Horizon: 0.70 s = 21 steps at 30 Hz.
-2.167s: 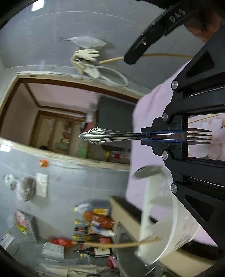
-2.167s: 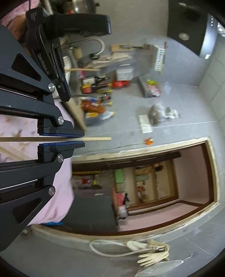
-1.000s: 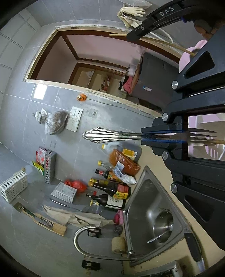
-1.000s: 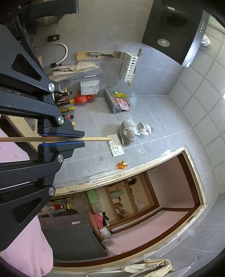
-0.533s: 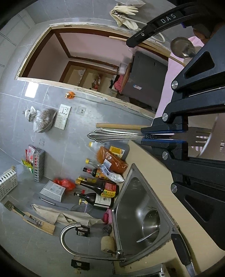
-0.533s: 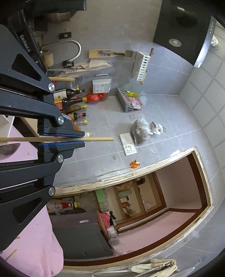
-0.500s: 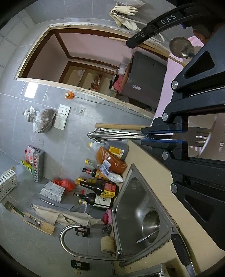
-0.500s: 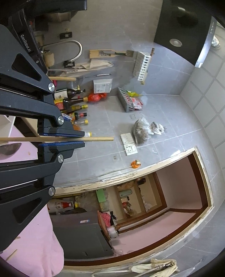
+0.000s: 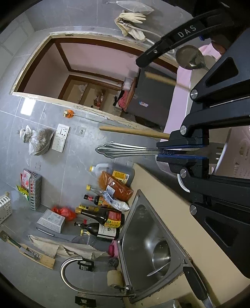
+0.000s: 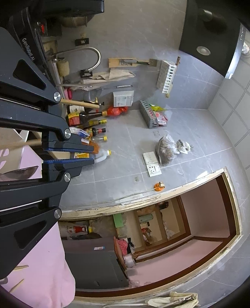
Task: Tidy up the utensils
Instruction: 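Lift the fork and chopstick and carry them over the white caddy, then open both tools to release the fork and chopstick into the caddy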
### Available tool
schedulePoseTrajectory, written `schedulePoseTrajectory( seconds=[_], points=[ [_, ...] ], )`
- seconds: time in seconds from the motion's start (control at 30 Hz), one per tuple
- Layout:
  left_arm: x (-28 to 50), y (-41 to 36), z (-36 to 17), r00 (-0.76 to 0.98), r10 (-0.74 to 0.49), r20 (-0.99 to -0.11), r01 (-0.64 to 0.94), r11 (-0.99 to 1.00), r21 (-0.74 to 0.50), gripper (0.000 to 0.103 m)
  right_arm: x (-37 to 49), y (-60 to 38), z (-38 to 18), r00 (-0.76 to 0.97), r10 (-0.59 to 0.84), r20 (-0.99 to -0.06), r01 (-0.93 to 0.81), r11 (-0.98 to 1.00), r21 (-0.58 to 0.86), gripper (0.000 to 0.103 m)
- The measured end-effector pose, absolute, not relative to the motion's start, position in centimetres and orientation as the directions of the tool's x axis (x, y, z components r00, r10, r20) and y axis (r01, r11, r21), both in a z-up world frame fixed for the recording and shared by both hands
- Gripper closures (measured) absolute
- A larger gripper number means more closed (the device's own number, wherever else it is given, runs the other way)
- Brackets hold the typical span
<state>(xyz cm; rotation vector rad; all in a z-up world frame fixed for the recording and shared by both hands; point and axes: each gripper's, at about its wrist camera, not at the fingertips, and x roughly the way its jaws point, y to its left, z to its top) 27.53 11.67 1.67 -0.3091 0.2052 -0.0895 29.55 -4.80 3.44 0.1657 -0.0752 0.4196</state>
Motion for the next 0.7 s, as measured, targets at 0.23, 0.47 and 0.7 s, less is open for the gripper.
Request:
schedulePoseTrajectory(
  seconds=[0.23,0.47,0.7],
  points=[
    [27.0,12.1,2.2,0.977,-0.138,-0.162,0.077,0.939,-0.337,0.098,29.3,-4.9,3.7,0.909,0.401,0.116,-0.415,0.898,0.148,0.087],
    [26.0,11.6,3.5,0.979,-0.16,-0.126,0.111,0.938,-0.328,0.091,28.6,-5.2,4.7,0.91,0.393,0.13,-0.408,0.904,0.13,0.073],
    [25.2,10.4,4.5,0.978,-0.186,-0.098,0.149,0.941,-0.306,0.081,26.8,-6.6,6.2,0.918,0.37,0.139,-0.384,0.919,0.086,0.055]
  ],
)
